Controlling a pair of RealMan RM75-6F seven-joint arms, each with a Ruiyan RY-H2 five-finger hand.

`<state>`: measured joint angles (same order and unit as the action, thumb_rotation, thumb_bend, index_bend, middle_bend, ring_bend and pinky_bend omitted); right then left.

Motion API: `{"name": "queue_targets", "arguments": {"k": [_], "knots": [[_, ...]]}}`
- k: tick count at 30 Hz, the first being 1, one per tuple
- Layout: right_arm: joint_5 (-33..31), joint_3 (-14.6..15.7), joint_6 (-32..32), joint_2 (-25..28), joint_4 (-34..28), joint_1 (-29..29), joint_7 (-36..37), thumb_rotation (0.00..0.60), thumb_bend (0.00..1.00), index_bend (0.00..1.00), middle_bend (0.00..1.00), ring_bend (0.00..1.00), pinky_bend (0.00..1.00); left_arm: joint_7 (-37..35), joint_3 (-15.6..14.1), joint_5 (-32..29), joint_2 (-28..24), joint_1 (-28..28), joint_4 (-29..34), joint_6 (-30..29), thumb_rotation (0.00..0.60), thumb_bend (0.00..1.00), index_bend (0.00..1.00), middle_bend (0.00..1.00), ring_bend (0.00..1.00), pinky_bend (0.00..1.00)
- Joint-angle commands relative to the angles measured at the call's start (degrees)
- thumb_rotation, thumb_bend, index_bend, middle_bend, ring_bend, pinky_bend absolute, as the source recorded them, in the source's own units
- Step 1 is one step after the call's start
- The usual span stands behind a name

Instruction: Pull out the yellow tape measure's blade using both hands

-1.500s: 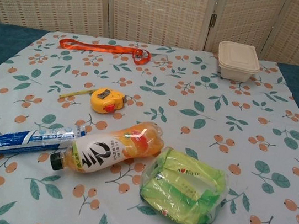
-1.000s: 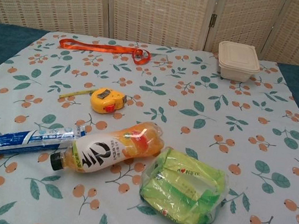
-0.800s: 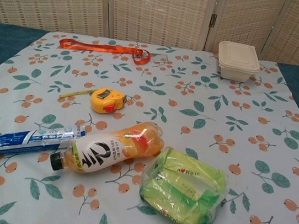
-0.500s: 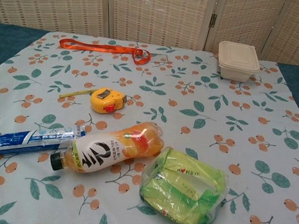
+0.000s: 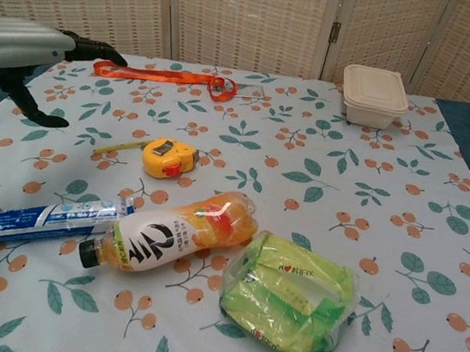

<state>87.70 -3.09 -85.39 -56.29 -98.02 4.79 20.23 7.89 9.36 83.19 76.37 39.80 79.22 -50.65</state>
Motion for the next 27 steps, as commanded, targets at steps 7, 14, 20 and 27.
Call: {"name": "queue_targets", "arguments": {"k": [7,14,20,27], "knots": [[-0.36,-0.17,0.03,0.1,-0.07,-0.24,-0.09,0.6,0.47,0.21,0.11,0.1,0.0,3.53,0.42,-5.64,8.8,8.27,-8.95,10.99,0.6,0.33,0.01,0.0,0.03,0.0],[-0.55,-0.3,0.26,-0.04,0.03,-0.29,-0.04,0.6,0.47,0.21,0.11,0.1,0.0,6.31,0.89,-9.34,13.46,11.24,-13.48,13.12,0.6,0.33,0.02,0.0,0.04,0.0],[-0.83,-0.27,0.4,-0.05,0.25,-0.5,0.17,0.6,0.47,0.21,0.11,0.1,0.0,7.42,1.06,-11.18,16.29,13.42,-16.67,14.23,0.6,0.33,0.08,0.03,0.08,0.0],[-1.32,-0.3,0.53,-0.13,0.84,-0.82,0.71,0.6,0.47,0.21,0.11,0.1,0.0,8.74,0.65,-14.1,18.38,14.5,-18.94,15.26,0.6,0.33,0.14,0.11,0.12,0.0]]}}
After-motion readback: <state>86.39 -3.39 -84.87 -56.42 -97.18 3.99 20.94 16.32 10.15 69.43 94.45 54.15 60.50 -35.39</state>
